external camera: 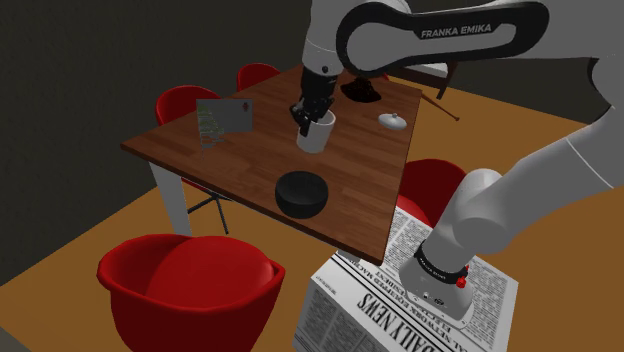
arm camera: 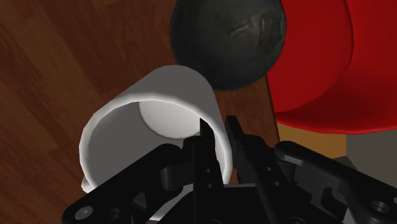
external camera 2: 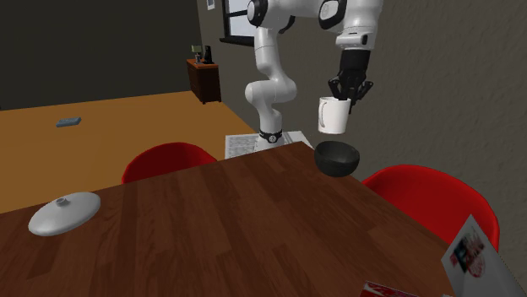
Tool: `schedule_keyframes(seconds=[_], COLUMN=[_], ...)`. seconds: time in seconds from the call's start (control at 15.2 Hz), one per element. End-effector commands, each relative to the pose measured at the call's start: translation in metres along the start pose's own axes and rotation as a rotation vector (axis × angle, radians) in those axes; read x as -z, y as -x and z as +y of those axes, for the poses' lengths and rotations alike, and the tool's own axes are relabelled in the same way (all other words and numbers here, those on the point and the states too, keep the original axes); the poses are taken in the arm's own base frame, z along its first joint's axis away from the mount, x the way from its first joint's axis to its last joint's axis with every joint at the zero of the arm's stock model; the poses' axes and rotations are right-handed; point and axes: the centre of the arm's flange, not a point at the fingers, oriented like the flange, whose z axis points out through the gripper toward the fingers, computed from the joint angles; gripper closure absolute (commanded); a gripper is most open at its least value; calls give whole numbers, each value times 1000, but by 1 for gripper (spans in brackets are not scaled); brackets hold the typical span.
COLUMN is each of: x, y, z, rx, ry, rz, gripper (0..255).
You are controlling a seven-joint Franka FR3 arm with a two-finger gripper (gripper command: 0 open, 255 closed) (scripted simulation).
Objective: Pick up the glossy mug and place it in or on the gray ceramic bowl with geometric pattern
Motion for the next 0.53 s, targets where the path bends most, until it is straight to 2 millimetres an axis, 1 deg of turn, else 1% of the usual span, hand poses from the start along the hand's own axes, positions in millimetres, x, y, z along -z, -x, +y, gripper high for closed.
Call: schedule_keyframes(seconds=[0.0,0.07,0.46], x=[5,8,-23], y=[13,22,27], z=[-24,-39,-41], rx=[-2,-2,-2], ry=[0,0,0], rz=[0,0,0], gripper=[255,255,255])
